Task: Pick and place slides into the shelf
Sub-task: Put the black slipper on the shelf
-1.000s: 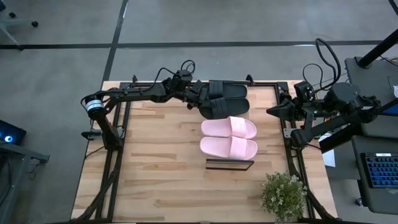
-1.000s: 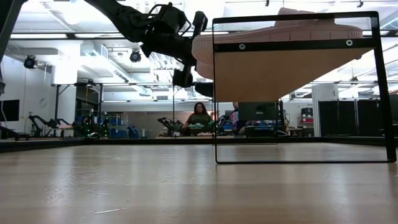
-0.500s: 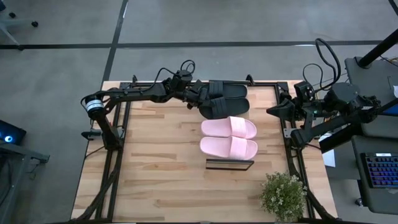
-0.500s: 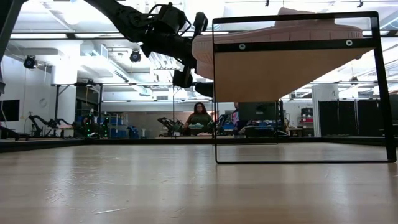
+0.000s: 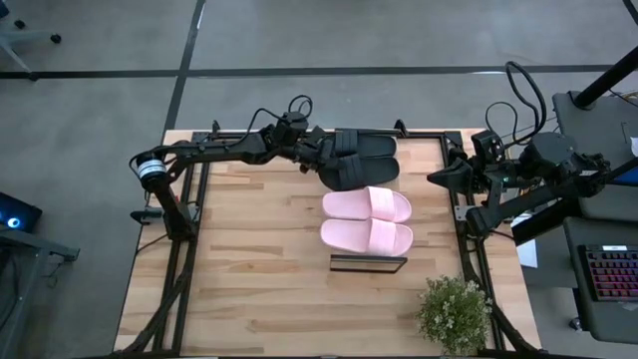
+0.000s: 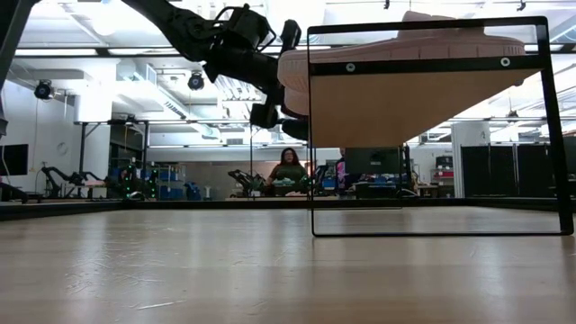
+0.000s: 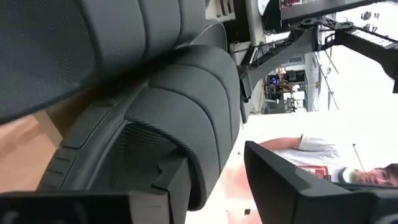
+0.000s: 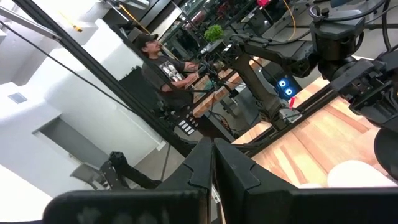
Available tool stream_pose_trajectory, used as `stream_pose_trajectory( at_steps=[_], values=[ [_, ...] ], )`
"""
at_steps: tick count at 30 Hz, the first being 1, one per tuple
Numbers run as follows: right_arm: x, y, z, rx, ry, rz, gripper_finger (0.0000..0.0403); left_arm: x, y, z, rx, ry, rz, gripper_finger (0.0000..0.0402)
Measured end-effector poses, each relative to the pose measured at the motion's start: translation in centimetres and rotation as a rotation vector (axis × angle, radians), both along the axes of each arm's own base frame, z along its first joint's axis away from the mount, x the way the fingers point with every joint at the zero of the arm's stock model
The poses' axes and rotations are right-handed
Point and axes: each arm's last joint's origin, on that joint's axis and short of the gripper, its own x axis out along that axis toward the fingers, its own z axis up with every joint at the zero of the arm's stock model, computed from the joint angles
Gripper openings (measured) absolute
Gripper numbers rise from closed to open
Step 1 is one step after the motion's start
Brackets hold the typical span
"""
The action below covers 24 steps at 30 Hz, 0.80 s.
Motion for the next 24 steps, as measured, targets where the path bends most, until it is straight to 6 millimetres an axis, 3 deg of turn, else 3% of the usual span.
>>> stream_pose_trajectory(
  at_steps=[24],
  values=[
    [0.01, 0.00, 0.00, -0.005, 0.000, 0.000, 0.0009, -0.13, 0.42, -0.16, 0.087, 0.016, 0.059, 0.0138]
  ],
)
